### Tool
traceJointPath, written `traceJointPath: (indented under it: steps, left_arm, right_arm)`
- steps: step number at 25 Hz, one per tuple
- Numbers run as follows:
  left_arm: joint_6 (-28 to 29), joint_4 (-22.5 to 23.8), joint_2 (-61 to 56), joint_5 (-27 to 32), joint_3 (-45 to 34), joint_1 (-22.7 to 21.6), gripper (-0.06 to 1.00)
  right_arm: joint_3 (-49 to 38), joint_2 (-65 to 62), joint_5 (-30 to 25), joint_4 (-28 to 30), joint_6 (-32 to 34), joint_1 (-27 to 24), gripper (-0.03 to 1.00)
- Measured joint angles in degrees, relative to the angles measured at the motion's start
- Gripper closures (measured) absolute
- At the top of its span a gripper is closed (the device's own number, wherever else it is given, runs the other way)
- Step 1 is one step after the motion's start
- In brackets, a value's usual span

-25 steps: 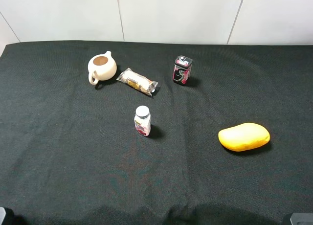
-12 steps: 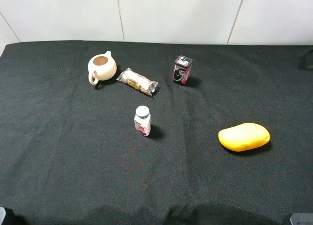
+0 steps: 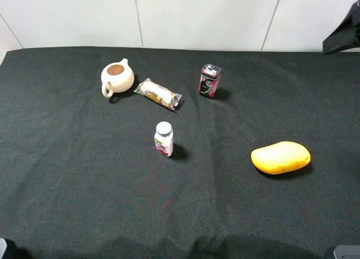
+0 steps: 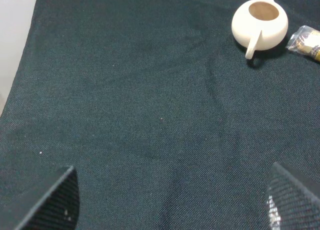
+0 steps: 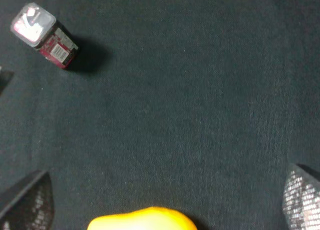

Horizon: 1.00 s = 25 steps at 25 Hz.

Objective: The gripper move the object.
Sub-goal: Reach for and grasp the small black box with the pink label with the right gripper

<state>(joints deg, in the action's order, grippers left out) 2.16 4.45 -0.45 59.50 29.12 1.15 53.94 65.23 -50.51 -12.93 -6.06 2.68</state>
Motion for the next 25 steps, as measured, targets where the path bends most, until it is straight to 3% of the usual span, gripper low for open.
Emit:
traceJointPath:
  steps: [8,25]
  left_arm:
    - [0.0,0.0,0.0,0.0,0.0,0.0,0.15]
    - [0.0,0.0,0.0,0.0,0.0,0.0,0.15]
  right_arm:
    - [7.97,11.95,3.7,1.88,2.34,7.29,0.27]
    - [23.31,31.15,2.62,4.31,2.9,19.39,0.27]
